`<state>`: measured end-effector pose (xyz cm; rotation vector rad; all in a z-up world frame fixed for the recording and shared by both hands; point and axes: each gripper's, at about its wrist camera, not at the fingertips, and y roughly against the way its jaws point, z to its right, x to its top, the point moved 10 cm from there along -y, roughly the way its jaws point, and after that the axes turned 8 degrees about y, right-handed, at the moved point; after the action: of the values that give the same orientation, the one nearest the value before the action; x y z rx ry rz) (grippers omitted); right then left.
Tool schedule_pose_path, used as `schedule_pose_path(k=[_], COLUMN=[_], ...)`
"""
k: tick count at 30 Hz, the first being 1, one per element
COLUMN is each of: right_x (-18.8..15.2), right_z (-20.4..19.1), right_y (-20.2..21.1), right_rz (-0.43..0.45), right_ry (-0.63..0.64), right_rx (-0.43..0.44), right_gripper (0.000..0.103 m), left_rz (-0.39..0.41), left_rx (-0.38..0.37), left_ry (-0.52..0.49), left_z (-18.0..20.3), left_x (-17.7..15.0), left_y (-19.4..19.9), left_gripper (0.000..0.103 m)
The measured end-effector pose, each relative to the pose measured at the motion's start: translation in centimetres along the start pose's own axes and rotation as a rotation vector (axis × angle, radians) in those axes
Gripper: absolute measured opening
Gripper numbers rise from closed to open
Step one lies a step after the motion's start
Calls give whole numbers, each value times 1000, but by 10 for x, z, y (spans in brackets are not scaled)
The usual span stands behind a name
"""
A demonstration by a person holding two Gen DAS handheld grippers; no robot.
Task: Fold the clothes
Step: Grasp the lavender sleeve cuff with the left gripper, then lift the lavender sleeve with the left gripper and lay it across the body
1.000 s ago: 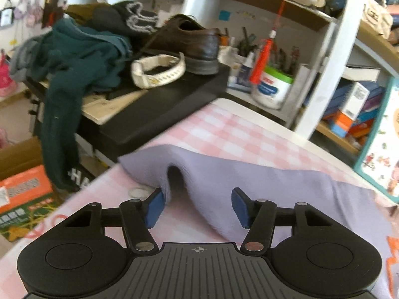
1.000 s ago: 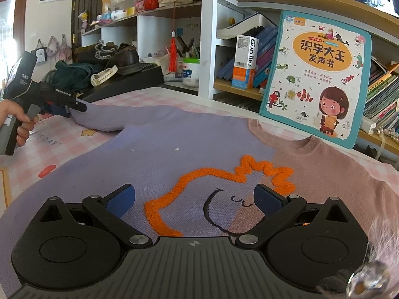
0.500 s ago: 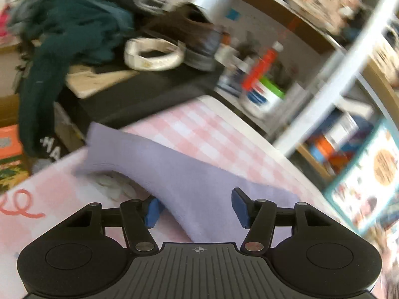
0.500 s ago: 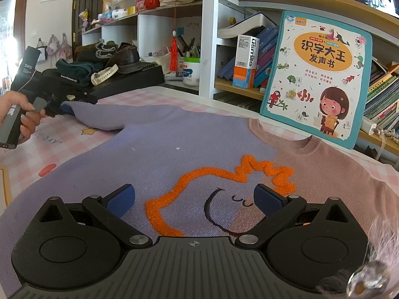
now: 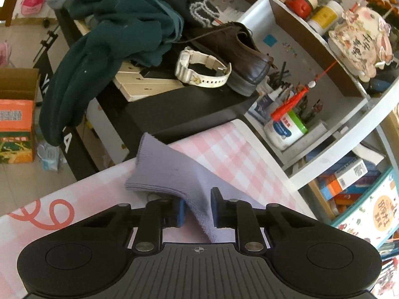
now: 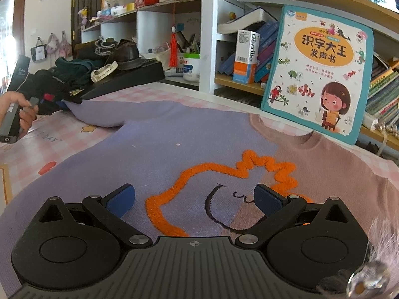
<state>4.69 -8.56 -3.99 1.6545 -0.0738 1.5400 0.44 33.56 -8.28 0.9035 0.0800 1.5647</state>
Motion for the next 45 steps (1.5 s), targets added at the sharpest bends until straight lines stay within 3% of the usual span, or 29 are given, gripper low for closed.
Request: schedule_pose_path(k=[3, 6, 12, 19, 22, 28, 34, 45], right_x=[-6, -13, -48, -64, -64, -61, -60, -57], right_z=[4, 18, 46, 63, 63, 60, 57, 62], right_y=[6, 22, 55, 80, 84, 79, 80, 93], right_rz=[-25, -37, -77, -26, -5, -18, -8, 56], right_ry=[3, -12, -161, -189, -189, -165, -163, -181], right_rx=[-13, -80, -183, -280, -275, -251, -231, -246], right_gripper=[102, 102, 102, 102, 102, 102, 102, 102], left_rz=[1, 6, 23, 70, 51, -2, -103, -336], left_rx=[4, 17, 16, -133, -222, -395, -510, -584], left_ry=[0, -18, -74, -201, -269, -413, -475, -629], left_z=[-2, -3, 12, 90, 135, 228, 296, 353], left_x=[0, 0, -9, -21, -36, -82, -140, -274], left_y=[1, 1, 4, 27, 36, 45, 34, 15], left_gripper=[14, 9, 4, 4, 4, 4, 4, 4])
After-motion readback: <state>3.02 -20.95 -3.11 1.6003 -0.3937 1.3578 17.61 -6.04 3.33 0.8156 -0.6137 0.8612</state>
